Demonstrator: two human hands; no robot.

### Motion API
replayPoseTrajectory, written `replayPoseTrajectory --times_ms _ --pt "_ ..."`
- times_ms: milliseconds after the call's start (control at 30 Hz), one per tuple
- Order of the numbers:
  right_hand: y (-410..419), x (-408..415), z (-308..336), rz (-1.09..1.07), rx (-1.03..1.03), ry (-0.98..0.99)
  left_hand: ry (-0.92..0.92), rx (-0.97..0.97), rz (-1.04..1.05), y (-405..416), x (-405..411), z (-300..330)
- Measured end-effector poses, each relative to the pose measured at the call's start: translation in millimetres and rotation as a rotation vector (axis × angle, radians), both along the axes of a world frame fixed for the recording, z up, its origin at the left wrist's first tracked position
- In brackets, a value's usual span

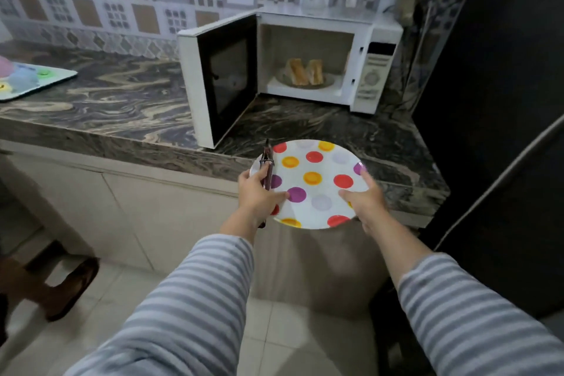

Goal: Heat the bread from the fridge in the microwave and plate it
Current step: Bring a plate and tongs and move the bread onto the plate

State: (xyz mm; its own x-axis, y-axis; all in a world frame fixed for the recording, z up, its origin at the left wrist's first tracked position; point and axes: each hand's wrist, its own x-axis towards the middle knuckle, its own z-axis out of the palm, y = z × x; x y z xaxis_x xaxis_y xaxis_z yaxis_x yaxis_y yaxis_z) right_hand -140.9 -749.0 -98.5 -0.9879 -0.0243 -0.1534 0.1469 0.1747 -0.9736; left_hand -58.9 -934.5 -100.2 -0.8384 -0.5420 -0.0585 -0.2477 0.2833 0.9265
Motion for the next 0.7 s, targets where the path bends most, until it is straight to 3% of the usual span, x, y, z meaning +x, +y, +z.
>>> replayPoseTrajectory --times_ms 367,700 --pt "6.0 -119.5 1.8 0.014 0.242 0.103 -0.053 0.030 0.036 5.6 -128.6 -4.6" --pt "-41.0 -226.0 -21.3 0.129 0.582 0.148 -0.166 -0.244 0.004 -39.1 -237.1 -11.6"
